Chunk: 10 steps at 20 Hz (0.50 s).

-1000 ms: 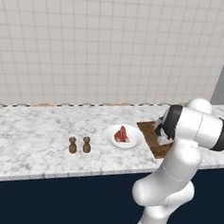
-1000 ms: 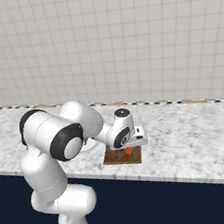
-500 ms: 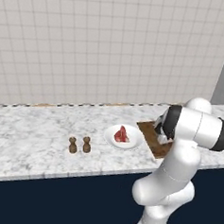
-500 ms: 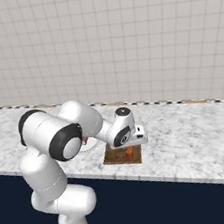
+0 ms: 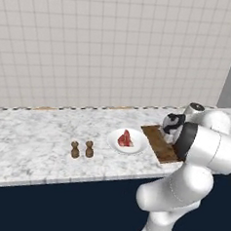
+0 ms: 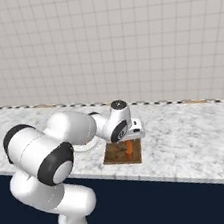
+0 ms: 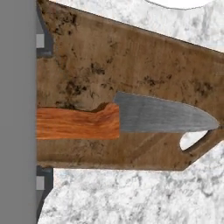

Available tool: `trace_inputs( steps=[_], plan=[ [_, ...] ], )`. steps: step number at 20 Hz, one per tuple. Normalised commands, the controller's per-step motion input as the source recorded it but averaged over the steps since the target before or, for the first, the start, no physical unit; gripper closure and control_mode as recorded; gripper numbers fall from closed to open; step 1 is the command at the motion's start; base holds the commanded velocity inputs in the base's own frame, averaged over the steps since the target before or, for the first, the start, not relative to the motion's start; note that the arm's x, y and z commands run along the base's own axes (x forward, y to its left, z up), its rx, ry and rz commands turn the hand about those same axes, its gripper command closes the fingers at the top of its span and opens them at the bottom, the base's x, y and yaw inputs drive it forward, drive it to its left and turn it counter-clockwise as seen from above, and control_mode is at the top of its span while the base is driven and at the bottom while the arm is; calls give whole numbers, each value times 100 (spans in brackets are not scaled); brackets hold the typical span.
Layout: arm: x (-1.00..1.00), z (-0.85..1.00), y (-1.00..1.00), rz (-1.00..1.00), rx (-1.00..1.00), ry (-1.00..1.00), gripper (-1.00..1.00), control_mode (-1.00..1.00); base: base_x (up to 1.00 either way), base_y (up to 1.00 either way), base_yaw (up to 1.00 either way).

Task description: Pick up the knife from the drawer and place it on the cutting board. Then place the meat from the plate to the cutting board.

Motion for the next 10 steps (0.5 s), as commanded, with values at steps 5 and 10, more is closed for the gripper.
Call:
trace_inputs(
  steps=[5, 10],
  plan=[
    [-14, 60, 75, 0, 0, -2, -100, -100, 0, 0, 0],
    [2, 31, 79, -1, 1, 3, -100, -100, 0, 0, 0]
  ],
)
